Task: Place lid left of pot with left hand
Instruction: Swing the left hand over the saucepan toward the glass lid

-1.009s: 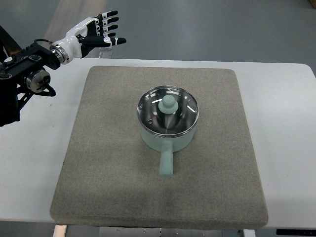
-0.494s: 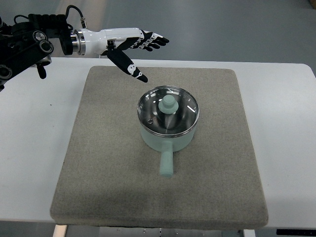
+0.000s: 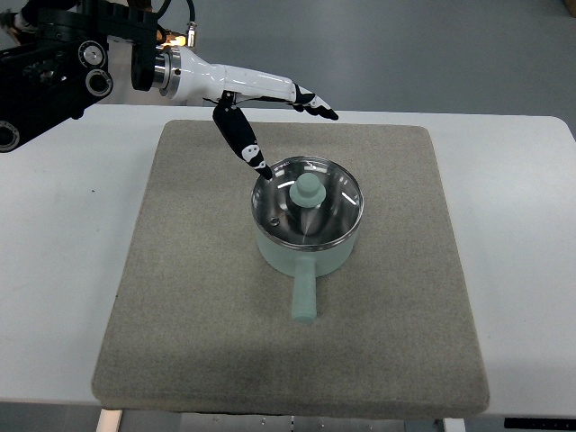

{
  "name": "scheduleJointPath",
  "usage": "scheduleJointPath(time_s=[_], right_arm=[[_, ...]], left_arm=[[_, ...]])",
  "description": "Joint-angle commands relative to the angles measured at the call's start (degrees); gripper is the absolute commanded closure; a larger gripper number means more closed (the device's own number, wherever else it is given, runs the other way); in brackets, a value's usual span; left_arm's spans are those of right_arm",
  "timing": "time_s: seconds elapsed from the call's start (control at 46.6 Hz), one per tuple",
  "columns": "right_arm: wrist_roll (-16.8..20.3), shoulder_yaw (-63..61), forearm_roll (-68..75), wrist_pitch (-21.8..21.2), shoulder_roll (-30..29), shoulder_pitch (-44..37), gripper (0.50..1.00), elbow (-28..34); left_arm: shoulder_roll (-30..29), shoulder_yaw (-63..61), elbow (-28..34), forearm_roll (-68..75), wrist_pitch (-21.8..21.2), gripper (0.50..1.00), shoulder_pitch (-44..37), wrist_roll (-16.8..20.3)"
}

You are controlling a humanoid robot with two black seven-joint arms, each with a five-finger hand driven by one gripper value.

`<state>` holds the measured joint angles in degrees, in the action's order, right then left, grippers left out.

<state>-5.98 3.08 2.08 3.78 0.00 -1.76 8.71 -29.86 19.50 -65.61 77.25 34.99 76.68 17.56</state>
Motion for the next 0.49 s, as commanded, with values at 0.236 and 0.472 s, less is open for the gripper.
scheduleJointPath(time_s=[0.236, 0.472], right_arm=[[0.00, 0.08, 0.03, 0.00, 0.00, 0.00, 0.579, -0.01], [0.00, -0.01, -0.06, 0.00, 0.00, 0.00, 0.579, -0.01]], left_arm=[[-0.02, -0.87, -1.89, 8.35, 0.01, 0.508, 4.27, 6.25], [0.85, -5.00, -1.97, 14.67, 0.01, 0.512, 5.59, 7.22]])
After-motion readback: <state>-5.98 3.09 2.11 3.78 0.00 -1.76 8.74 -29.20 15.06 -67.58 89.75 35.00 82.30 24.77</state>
